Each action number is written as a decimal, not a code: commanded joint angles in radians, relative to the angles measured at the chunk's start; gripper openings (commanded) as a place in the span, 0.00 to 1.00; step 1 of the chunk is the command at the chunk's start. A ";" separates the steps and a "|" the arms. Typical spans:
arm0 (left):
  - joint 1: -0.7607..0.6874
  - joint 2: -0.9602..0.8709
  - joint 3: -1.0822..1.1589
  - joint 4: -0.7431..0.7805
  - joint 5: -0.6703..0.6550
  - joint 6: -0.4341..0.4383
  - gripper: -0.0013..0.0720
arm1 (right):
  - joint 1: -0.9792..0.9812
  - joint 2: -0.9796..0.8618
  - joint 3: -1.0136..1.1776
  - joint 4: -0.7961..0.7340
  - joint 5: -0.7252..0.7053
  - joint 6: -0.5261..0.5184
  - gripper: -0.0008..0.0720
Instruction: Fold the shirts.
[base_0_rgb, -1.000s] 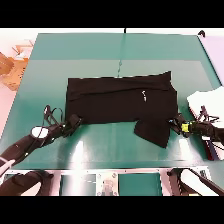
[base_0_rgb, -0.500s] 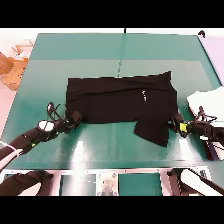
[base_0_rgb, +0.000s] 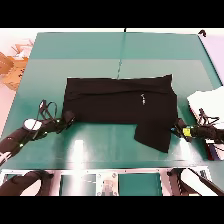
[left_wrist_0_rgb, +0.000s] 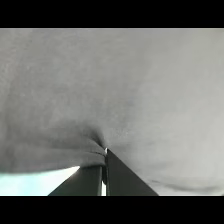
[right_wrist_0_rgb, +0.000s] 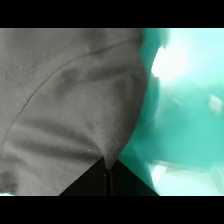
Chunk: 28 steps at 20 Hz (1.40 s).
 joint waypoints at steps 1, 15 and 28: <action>0.058 0.058 0.004 0.114 -0.168 -0.005 0.04 | -0.015 0.082 0.005 -0.047 0.079 0.061 0.03; 0.058 -0.153 0.420 0.258 -0.279 -0.056 0.04 | 0.126 -0.022 0.412 0.082 0.043 0.094 0.04; 0.058 -0.720 0.946 0.240 -0.172 -0.052 1.00 | 0.299 -0.889 1.204 0.108 -0.014 0.095 0.37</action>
